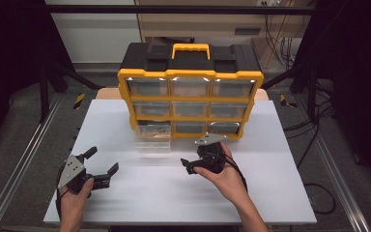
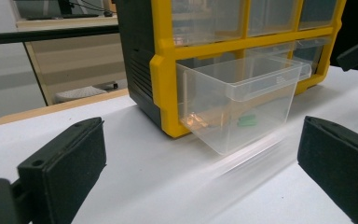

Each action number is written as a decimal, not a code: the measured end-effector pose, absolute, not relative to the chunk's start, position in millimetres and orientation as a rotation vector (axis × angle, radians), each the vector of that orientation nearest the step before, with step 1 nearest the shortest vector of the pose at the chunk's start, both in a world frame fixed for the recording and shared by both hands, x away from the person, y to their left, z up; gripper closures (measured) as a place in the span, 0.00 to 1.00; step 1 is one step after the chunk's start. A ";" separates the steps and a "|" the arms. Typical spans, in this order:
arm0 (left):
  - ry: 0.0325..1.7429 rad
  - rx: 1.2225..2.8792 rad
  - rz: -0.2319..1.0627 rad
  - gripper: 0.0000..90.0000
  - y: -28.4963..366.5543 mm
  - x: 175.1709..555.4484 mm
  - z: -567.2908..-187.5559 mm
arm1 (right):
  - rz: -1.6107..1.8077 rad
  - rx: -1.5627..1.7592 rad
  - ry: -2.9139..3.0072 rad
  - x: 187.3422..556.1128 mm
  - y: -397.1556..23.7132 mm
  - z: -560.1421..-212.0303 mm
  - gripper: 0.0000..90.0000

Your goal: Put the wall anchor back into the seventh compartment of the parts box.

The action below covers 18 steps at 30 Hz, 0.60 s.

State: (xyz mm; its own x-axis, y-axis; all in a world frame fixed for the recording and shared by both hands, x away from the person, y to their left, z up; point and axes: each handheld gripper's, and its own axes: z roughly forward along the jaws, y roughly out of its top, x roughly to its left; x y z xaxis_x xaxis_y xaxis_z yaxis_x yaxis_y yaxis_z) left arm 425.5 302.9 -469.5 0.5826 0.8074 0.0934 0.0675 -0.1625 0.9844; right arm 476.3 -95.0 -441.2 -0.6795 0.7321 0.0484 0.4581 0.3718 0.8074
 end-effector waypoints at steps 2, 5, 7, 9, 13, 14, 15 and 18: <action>0.745 1.621 0.772 0.01 302.3 425.5 -469.5 | 1.212 1.061 2.321 477.4 -95.0 -441.5 0.12; 0.745 1.620 0.769 0.01 302.1 425.6 -469.6 | 1.201 1.063 2.332 478.8 -94.9 -441.9 0.12; 0.746 1.617 0.770 0.01 302.9 426.0 -469.4 | 1.194 1.065 2.340 479.7 -94.4 -443.0 0.12; 0.750 1.616 0.772 0.01 303.9 426.6 -469.6 | 1.188 1.069 2.347 479.9 -93.9 -443.6 0.12; 0.751 1.614 0.769 0.01 304.4 427.3 -469.6 | 1.153 1.080 2.366 481.1 -91.8 -450.1 0.13; 0.748 1.614 0.768 0.01 304.1 427.4 -469.6 | 1.148 1.085 2.370 481.8 -91.3 -451.7 0.13; 0.748 1.615 0.767 0.01 303.8 427.5 -469.7 | 1.146 1.088 2.375 482.5 -90.4 -453.2 0.14; 0.747 1.617 0.766 0.01 303.3 427.3 -469.8 | 1.140 1.085 2.391 483.7 -87.8 -455.8 0.18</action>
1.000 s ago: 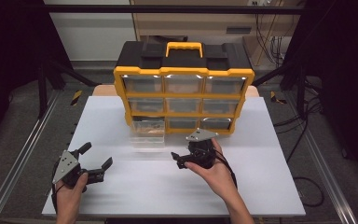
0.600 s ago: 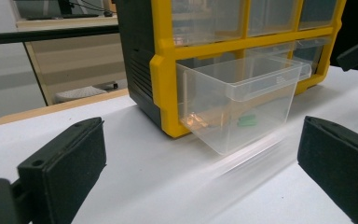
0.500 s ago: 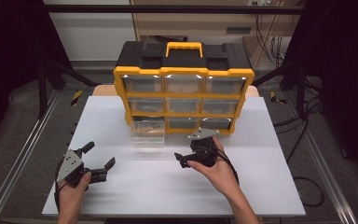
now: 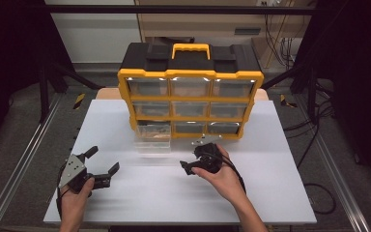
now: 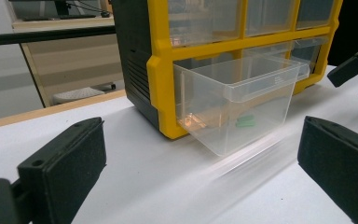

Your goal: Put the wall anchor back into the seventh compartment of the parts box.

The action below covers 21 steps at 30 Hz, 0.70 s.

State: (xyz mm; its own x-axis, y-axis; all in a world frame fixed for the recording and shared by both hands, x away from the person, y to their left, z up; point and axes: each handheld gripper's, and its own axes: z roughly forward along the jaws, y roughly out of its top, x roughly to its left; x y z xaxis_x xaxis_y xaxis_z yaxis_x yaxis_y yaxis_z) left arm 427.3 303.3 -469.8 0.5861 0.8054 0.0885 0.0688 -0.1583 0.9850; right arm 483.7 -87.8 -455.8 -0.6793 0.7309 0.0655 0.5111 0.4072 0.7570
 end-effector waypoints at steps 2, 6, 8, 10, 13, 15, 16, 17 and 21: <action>0.745 1.617 0.769 0.01 302.9 426.5 -469.3 | 1.130 1.093 2.394 485.4 -86.4 -458.0 0.22; 0.746 1.615 0.771 0.01 303.1 425.8 -469.0 | 1.134 1.126 2.400 486.2 -86.3 -460.1 0.30; 0.748 1.610 0.770 0.01 303.8 426.0 -469.1 | 1.137 1.132 2.400 486.0 -86.8 -460.0 0.32; 0.749 1.609 0.770 0.01 304.6 426.4 -468.9 | 1.147 1.130 2.406 486.8 -87.8 -460.2 0.37; 0.747 1.610 0.771 0.01 304.4 426.4 -468.7 | 1.148 1.123 2.415 487.2 -86.3 -461.0 0.46; 0.747 1.610 0.771 0.01 304.0 426.4 -468.8 | 1.134 1.110 2.421 488.2 -84.9 -462.6 0.51; 0.746 1.612 0.770 0.01 303.8 426.5 -468.9 | 1.128 1.111 2.435 489.1 -84.2 -464.0 0.56; 0.746 1.612 0.770 0.01 303.8 426.5 -468.9 | 1.120 1.105 2.439 489.4 -83.9 -464.8 0.58; 0.746 1.610 0.767 0.01 304.3 426.3 -468.8 | 1.090 1.120 2.450 491.0 -82.5 -470.6 0.67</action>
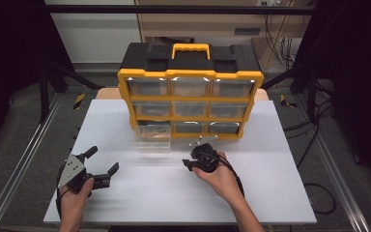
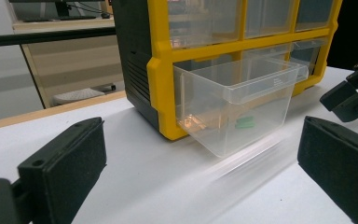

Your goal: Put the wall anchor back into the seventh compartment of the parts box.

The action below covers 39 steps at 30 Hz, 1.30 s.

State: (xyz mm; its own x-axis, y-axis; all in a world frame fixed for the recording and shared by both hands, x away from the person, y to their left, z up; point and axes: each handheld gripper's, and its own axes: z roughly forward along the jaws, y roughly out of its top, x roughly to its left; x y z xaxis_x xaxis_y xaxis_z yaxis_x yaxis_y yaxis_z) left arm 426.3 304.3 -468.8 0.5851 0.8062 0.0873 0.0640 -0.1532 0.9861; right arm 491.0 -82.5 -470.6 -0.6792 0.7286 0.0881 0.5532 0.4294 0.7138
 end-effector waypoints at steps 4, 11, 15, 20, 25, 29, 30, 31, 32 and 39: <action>0.746 1.611 0.768 0.01 304.8 426.0 -468.6 | 1.077 1.122 2.471 491.4 -80.8 -476.1 0.71; 0.748 1.606 0.766 0.01 305.6 426.6 -468.7 | 1.017 1.095 2.493 493.4 -75.9 -485.2 0.80; 0.748 1.609 0.765 0.01 305.4 427.2 -469.0 | 0.997 1.089 2.499 493.7 -75.6 -486.4 0.83; 0.747 1.610 0.766 0.01 305.3 427.1 -468.8 | 0.984 1.077 2.499 494.0 -74.0 -488.4 0.86; 0.749 1.607 0.767 0.01 305.8 427.1 -468.7 | 0.958 1.059 2.509 492.7 -71.8 -490.1 0.91; 0.748 1.606 0.767 0.01 306.0 427.0 -468.4 | 0.965 1.040 2.503 492.0 -72.9 -490.4 0.94; 0.748 1.606 0.767 0.01 306.0 427.0 -468.4 | 0.965 1.040 2.503 492.0 -72.9 -490.4 0.94; 0.748 1.605 0.767 0.01 306.5 427.0 -468.3 | 1.008 1.056 2.477 491.4 -74.7 -487.7 0.94; 0.749 1.605 0.768 0.01 306.9 427.0 -468.3 | 1.035 1.053 2.464 491.4 -75.7 -486.1 0.94; 0.752 1.599 0.769 0.01 307.8 426.7 -467.9 | 1.266 1.041 2.341 487.9 -81.6 -459.9 0.94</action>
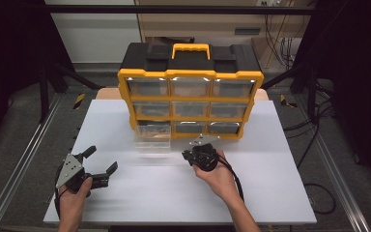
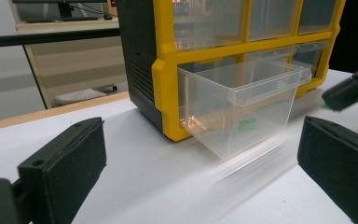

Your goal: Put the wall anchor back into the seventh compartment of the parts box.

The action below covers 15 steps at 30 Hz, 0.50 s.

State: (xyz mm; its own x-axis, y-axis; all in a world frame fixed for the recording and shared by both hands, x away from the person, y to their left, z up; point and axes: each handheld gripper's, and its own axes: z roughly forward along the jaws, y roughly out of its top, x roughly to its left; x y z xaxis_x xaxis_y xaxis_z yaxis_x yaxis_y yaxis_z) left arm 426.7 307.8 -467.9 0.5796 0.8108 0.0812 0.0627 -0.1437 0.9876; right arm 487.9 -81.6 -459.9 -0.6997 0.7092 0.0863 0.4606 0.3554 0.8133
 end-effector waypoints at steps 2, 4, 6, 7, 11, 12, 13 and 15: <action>0.752 1.600 0.770 0.01 307.9 426.6 -467.9 | 1.313 1.024 2.303 487.4 -81.4 -451.3 0.94; 0.752 1.600 0.770 0.01 307.9 426.7 -467.9 | 1.356 1.012 2.269 487.1 -80.2 -442.5 0.94; 0.752 1.599 0.770 0.01 308.0 426.7 -467.9 | 1.392 0.993 2.244 487.4 -78.4 -434.4 0.94; 0.752 1.599 0.770 0.01 308.0 426.7 -467.9 | 1.410 0.984 2.232 487.9 -77.1 -430.6 0.94; 0.752 1.597 0.769 0.01 308.2 426.7 -467.8 | 1.445 0.969 2.210 490.0 -71.9 -420.6 0.94; 0.753 1.596 0.769 0.01 308.3 426.5 -467.6 | 1.462 0.958 2.197 492.1 -67.5 -414.1 0.94; 0.753 1.596 0.769 0.01 308.4 426.3 -467.6 | 1.468 0.954 2.193 493.1 -66.0 -412.2 0.94; 0.753 1.595 0.769 0.01 308.8 426.2 -467.4 | 1.485 0.951 2.186 495.4 -61.8 -407.8 0.94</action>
State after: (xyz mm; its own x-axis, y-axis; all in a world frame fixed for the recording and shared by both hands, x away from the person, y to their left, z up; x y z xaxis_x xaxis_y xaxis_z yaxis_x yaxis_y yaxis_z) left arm 426.2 308.8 -467.4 0.5790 0.8115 0.0787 0.0613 -0.1396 0.9883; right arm 495.4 -61.8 -407.8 -0.7218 0.6857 0.0939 0.3400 0.2332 0.9110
